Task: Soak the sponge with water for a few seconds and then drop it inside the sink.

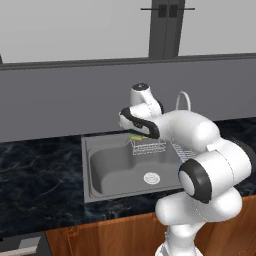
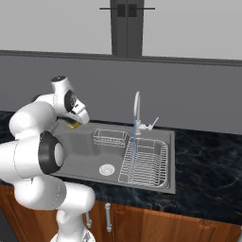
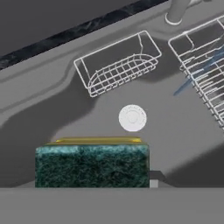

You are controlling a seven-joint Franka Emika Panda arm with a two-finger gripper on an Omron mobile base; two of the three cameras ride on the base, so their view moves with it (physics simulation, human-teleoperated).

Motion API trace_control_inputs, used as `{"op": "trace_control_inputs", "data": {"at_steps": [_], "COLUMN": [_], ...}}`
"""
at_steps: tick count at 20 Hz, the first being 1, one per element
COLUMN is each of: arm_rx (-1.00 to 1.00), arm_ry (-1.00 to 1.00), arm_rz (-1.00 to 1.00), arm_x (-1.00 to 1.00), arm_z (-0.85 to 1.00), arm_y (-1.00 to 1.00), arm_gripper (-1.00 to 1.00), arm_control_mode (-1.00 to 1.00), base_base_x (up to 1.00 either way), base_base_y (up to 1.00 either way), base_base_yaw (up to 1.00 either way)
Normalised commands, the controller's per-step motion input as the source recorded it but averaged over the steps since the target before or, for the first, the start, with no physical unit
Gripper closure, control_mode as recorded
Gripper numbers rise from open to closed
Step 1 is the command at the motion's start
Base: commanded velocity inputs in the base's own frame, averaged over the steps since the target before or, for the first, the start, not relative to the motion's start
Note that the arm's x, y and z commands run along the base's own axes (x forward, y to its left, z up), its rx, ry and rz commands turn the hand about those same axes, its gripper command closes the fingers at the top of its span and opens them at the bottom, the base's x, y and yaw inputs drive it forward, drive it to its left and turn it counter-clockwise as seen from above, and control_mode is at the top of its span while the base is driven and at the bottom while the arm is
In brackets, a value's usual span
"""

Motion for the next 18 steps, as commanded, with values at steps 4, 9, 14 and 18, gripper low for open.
{"op": "trace_control_inputs", "data": {"at_steps": [4,9,14,18], "arm_rx": [0.11,0.02,0.0,0.0], "arm_ry": [0.29,0.25,0.02,-0.03], "arm_rz": [0.28,0.23,0.11,0.13], "arm_x": [-0.07,-0.04,0.0,0.0], "arm_z": [0.16,0.0,-0.21,-0.54], "arm_y": [0.15,0.16,0.22,0.34], "arm_gripper": [1.0,1.0,1.0,1.0], "arm_control_mode": [-1.0,-1.0,-1.0,-1.0], "base_base_x": [0.0,0.0,0.0,0.0], "base_base_y": [0.0,0.0,0.0,0.0], "base_base_yaw": [0.0,0.0,0.0,0.0]}}
